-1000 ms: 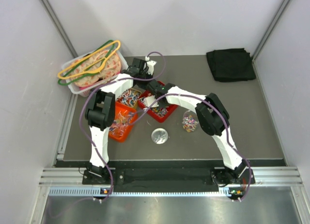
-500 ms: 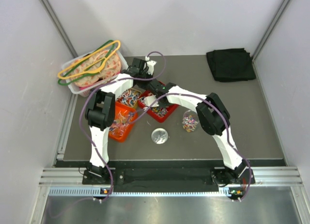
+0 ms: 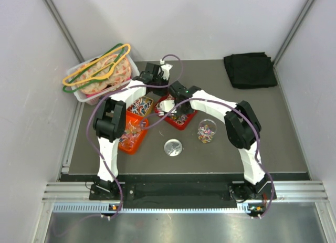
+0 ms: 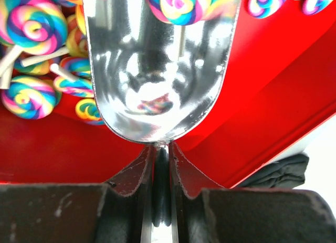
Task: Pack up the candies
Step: Scoop the fake candies from the storage box.
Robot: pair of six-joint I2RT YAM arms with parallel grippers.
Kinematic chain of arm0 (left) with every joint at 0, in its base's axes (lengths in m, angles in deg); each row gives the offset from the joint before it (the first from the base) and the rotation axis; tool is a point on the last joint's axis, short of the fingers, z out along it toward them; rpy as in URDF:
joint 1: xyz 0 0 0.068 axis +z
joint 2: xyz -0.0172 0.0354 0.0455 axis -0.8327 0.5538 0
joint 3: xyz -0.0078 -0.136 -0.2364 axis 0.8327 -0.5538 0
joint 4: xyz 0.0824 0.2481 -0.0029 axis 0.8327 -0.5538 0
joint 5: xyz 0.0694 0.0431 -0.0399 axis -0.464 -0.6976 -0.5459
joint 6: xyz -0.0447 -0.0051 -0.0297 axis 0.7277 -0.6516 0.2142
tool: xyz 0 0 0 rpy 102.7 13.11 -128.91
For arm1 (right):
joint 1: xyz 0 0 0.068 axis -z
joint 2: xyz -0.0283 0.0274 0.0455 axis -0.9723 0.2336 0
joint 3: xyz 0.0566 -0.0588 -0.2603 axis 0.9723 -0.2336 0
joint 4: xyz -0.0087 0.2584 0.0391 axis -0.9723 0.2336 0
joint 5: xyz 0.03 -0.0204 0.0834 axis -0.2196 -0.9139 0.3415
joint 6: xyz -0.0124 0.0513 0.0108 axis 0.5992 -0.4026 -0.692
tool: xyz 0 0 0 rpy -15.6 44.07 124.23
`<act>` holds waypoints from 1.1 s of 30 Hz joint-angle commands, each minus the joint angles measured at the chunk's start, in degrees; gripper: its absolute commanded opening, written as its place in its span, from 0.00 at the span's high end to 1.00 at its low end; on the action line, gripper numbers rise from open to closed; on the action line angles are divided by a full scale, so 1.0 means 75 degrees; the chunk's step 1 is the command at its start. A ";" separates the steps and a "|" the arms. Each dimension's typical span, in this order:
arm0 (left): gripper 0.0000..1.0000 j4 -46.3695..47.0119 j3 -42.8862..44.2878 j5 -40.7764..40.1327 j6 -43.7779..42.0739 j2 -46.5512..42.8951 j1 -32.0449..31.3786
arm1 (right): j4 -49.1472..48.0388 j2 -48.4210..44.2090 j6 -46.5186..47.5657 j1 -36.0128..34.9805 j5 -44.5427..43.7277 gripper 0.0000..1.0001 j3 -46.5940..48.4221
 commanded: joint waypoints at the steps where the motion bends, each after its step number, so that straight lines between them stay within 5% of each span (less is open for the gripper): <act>1: 1.00 0.0746 0.0041 0.0523 0.0436 -0.0615 -0.0084 | -0.0648 -0.0485 -0.0621 0.0062 0.0445 1.00 0.0032; 14: 1.00 0.0735 0.0052 0.0499 0.0436 -0.0615 -0.0096 | -0.1388 -0.0192 -0.1348 -0.0019 -0.0177 1.00 -0.0074; 33: 1.00 0.0524 0.0228 0.0394 0.0225 -0.0533 -0.0095 | -0.1657 -0.0415 -0.0704 0.0203 -0.0423 1.00 -0.0028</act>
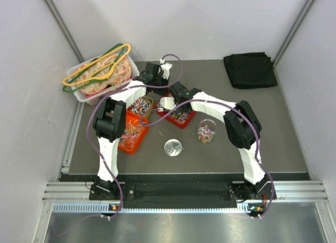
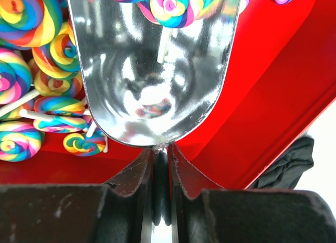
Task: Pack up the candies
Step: Scoop the fake candies from the storage box.
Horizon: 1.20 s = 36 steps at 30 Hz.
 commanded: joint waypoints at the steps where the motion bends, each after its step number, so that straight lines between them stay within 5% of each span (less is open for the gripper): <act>1: 1.00 0.0270 0.0272 0.0400 0.0205 -0.0533 -0.0064 | -0.0517 -0.0383 0.0083 0.0110 0.0008 1.00 0.0448; 22: 1.00 0.0270 0.0143 0.0458 0.0158 -0.0556 -0.0052 | -0.0144 -0.0745 0.1173 0.0379 0.0758 1.00 0.0975; 36: 1.00 0.0282 0.0120 0.0342 0.0170 -0.0533 -0.0052 | 0.0549 -0.2197 0.1267 0.1141 0.1859 1.00 -0.0347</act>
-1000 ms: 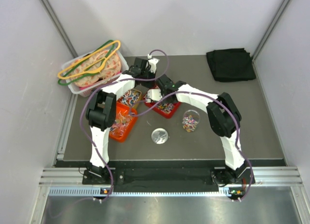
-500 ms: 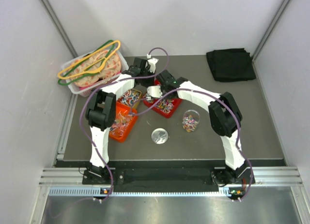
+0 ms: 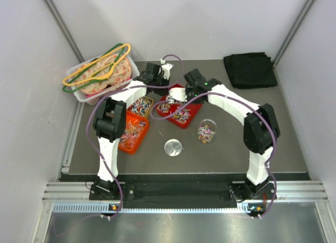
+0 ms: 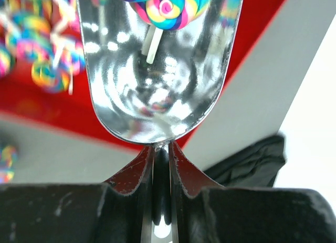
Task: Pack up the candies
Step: Scoop the fake candies from the storage box, then place the fake candies in the packing bottle.
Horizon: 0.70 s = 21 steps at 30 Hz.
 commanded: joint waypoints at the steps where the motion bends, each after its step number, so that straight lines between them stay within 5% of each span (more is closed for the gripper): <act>1: 1.00 0.0299 0.0128 0.0207 0.0140 -0.0510 -0.0028 | 0.0132 -0.1126 -0.0016 0.0476 0.0685 1.00 -0.0604; 21: 1.00 0.0147 0.0784 0.0452 0.0339 0.0240 0.0089 | 0.2065 -0.4771 0.0407 0.0829 -0.0310 1.00 -0.3231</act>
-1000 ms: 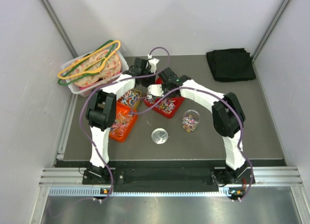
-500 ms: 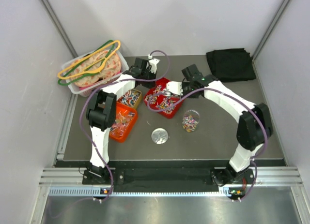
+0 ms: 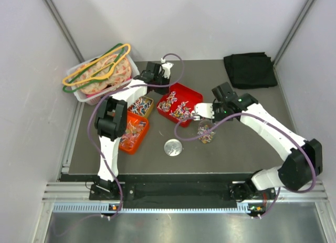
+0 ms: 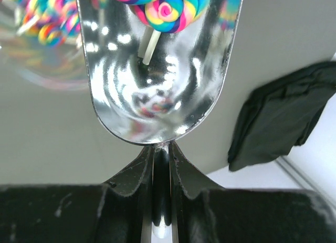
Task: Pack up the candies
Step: Place the fake candies in the packing bottle.
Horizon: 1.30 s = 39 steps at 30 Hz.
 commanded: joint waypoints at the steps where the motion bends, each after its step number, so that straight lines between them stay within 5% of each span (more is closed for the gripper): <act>1: 1.00 0.0182 0.0583 0.0487 0.0296 0.0092 0.0086 | 0.0707 -0.0927 0.0191 0.0161 -0.0173 1.00 -0.0212; 10: 0.99 -0.0123 0.1006 0.0734 0.0284 0.0303 0.0168 | 0.1189 -0.1819 0.0495 0.0408 -0.0513 1.00 -0.1008; 18: 0.60 -0.0252 0.1064 0.1004 0.0296 0.0175 0.0168 | 0.0932 -0.1785 0.0624 0.0419 -0.1052 1.00 -0.1467; 27: 0.42 -0.0299 0.1076 0.1203 0.0284 0.0022 0.0215 | 0.0732 -0.1164 0.0706 0.0408 -0.1625 1.00 -0.1104; 39: 0.37 -0.0217 0.0971 0.1285 0.0296 -0.0177 0.0332 | 0.0873 -0.0648 0.1234 0.0303 -0.2645 1.00 -0.0190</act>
